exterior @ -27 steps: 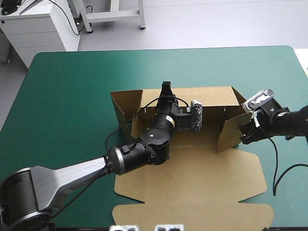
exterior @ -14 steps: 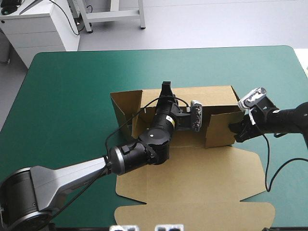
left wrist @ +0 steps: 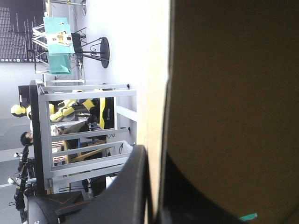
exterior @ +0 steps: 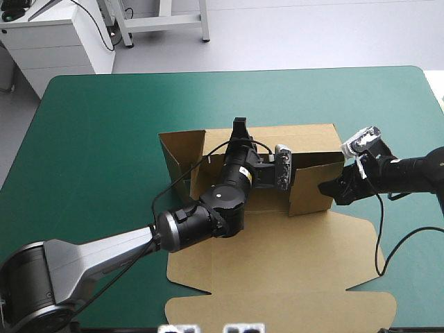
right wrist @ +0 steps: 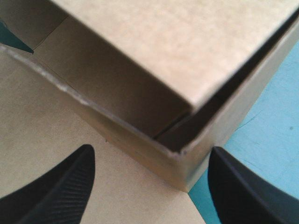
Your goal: Fold the box
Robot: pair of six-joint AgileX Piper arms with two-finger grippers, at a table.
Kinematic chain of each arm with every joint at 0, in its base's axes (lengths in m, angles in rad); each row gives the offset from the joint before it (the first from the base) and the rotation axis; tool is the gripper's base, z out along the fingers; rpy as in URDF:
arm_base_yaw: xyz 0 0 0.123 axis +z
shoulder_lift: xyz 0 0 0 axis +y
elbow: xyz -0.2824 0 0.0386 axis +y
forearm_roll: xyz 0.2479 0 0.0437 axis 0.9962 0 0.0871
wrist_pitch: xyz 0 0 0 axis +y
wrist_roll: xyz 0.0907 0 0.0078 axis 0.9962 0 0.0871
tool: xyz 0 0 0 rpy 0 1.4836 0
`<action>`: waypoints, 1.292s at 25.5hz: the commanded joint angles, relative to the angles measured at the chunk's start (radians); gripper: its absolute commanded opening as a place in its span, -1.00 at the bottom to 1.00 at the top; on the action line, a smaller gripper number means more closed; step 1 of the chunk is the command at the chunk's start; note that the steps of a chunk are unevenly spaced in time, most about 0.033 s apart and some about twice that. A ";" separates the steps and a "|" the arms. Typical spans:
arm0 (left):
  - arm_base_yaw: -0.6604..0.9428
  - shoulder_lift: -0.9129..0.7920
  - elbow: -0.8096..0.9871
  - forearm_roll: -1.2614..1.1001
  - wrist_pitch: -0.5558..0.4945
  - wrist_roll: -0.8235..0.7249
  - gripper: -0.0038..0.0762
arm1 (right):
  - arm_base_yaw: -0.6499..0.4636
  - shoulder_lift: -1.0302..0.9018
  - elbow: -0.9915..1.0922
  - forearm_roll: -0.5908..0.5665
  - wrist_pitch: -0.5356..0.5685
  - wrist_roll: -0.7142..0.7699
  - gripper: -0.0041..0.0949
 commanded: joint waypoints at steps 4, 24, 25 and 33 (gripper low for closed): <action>-0.009 -0.049 -0.029 0.024 -0.028 -0.013 -0.92 | 0.000 0.036 -0.021 0.060 -0.031 -0.006 0.65; -0.009 -0.049 -0.029 0.028 -0.037 0.027 -0.92 | 0.000 0.137 -0.021 0.360 -0.118 -0.260 -0.38; -0.009 -0.049 -0.029 0.028 -0.041 0.030 -0.92 | 0.000 0.137 -0.021 0.378 -0.123 -0.278 -0.40; -0.009 -0.049 -0.029 0.028 -0.076 0.028 -0.92 | 0.057 0.147 -0.021 0.392 -0.179 -0.293 -0.91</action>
